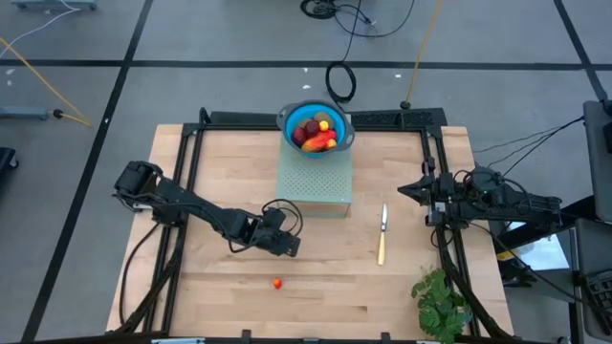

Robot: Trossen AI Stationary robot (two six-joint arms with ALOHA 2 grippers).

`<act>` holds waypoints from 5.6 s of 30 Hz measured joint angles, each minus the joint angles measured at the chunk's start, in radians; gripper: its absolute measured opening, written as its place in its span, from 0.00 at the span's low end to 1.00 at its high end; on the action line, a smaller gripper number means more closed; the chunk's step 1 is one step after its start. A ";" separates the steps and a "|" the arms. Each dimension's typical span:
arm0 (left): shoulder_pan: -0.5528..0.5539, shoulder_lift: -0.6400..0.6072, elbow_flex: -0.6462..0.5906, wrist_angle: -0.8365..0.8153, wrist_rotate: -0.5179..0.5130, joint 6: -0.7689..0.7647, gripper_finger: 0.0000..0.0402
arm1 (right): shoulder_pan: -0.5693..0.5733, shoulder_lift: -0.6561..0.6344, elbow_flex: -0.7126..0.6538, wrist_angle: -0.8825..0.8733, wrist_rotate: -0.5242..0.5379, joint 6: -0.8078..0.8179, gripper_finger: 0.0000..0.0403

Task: Pick & Place Fruit
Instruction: Put the peach into the blue strainer bowl on the shelf

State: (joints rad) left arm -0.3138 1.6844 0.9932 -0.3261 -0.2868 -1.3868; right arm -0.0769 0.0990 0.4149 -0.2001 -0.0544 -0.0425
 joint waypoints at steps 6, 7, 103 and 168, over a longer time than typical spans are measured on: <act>0.000 0.000 0.000 -0.008 0.005 0.097 0.64 | 0.000 0.000 0.000 0.000 0.000 0.000 0.00; 0.000 0.000 0.000 -0.010 0.003 0.110 0.66 | 0.000 0.000 0.000 0.000 0.000 0.000 0.00; 0.117 -0.318 -0.001 0.289 0.169 -0.183 0.31 | 0.000 0.000 0.000 -0.001 0.001 -0.004 0.00; 0.424 -0.318 -0.001 0.546 -0.090 1.057 0.31 | 0.000 0.000 0.000 -0.012 0.031 -0.162 0.00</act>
State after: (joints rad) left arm 0.1099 1.3666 0.9924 0.2203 -0.3764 -0.3299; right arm -0.0765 0.0994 0.4152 -0.2123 -0.0237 -0.2044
